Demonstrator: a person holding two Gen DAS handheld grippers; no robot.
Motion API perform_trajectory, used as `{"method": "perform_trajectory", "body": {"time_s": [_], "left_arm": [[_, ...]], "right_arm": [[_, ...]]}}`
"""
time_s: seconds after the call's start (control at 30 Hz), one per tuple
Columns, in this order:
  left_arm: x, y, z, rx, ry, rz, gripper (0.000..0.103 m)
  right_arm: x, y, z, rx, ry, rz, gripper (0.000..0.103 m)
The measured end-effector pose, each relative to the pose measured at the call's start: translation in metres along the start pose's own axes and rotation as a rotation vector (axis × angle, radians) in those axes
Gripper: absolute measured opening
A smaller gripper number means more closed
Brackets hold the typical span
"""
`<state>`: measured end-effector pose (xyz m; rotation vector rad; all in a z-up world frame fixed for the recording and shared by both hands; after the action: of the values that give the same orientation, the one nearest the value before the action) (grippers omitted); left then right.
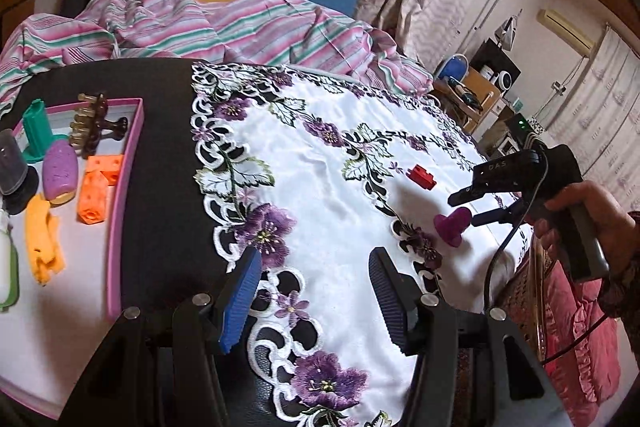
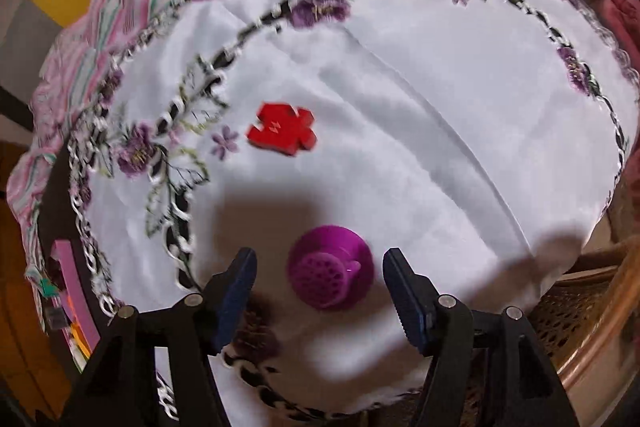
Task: Organize rigid objects
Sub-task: 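Move the right gripper to the magenta cup and grasp it, then grasp the red numbered puzzle piece with the left gripper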
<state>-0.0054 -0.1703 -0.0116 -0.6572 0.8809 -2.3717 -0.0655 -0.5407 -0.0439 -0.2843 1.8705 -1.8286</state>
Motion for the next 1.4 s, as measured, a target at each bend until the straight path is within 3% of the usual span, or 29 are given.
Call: {"method": "perform_trajectory", "body": {"time_s": [0.23, 0.37, 0.73, 0.87, 1.07, 1.4], "left_arm": [[0.001, 0.003, 0.002, -0.008, 0.002, 0.012, 0.057], [0.003, 0.006, 0.005, -0.012, 0.003, 0.012, 0.057], [0.034, 0.037, 0.028, -0.060, 0.079, -0.020, 0.057], [0.059, 0.062, 0.046, -0.093, 0.145, -0.036, 0.057], [0.096, 0.101, 0.071, -0.133, 0.219, -0.079, 0.060], [0.142, 0.192, 0.111, -0.235, 0.357, -0.097, 0.064]], "right_arm": [[-0.006, 0.022, -0.006, -0.072, -0.078, -0.040, 0.047], [-0.010, 0.023, -0.008, -0.036, -0.147, -0.056, 0.042], [0.005, 0.011, 0.010, 0.036, -0.077, 0.042, 0.042], [0.009, -0.005, 0.022, 0.142, -0.106, 0.023, 0.042], [0.043, -0.008, 0.051, 0.167, 0.018, 0.074, 0.042], [0.062, -0.020, 0.048, 0.248, 0.151, 0.177, 0.042]]}}
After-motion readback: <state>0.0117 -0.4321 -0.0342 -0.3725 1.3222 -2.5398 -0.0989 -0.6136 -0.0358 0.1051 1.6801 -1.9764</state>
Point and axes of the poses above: each gripper's, at about its wrist camera, not at the fingertips, and y roughly the way its jaws point, x to its right, z to its top, the point moved 1 cm from there along y, roughly the way its jaws point, and after that the axes turned 10 degrees about y, right-handed, at the moved point
